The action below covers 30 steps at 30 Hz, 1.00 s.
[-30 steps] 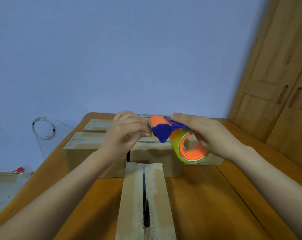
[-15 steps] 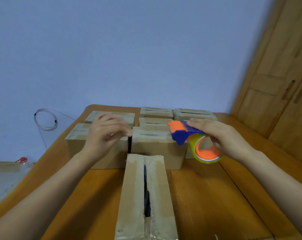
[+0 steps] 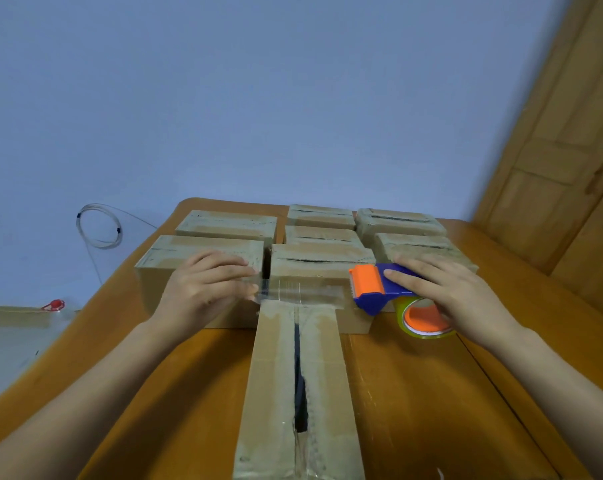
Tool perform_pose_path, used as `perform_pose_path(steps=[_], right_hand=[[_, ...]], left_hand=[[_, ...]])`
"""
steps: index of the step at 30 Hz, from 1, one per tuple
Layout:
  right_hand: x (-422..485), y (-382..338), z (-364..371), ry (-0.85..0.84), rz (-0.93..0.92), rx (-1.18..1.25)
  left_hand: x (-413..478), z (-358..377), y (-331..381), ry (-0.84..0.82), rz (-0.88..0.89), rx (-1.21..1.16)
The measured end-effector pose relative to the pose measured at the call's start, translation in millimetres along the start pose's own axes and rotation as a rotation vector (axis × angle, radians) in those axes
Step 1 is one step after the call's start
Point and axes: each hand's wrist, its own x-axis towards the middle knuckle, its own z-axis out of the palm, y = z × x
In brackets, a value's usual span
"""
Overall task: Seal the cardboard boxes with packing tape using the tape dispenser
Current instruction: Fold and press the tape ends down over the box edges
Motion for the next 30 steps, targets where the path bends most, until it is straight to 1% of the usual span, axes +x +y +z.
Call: perform_pose_path(steps=[9, 20, 27, 30], right_hand=[[-1.1, -1.6, 7.7, -0.018, 0.001, 0.009], [1.8, -10.1, 11.5, 0.000, 0.001, 0.021], [-5.1, -19.4, 18.1, -0.008, 0.038, 0.009], [-10.7, -24.5, 23.8, -0.014, 0.077, 0.022]], left_hand=[[-9.3, 9.3, -5.2, -0.024, 0.012, -0.002], [-14.6, 11.1, -10.0, 0.009, -0.028, -0.012], [-27.3, 17.2, -7.8, 0.015, -0.101, -0.059], [-36.9, 24.6, -2.0, 0.051, -0.174, -0.120]])
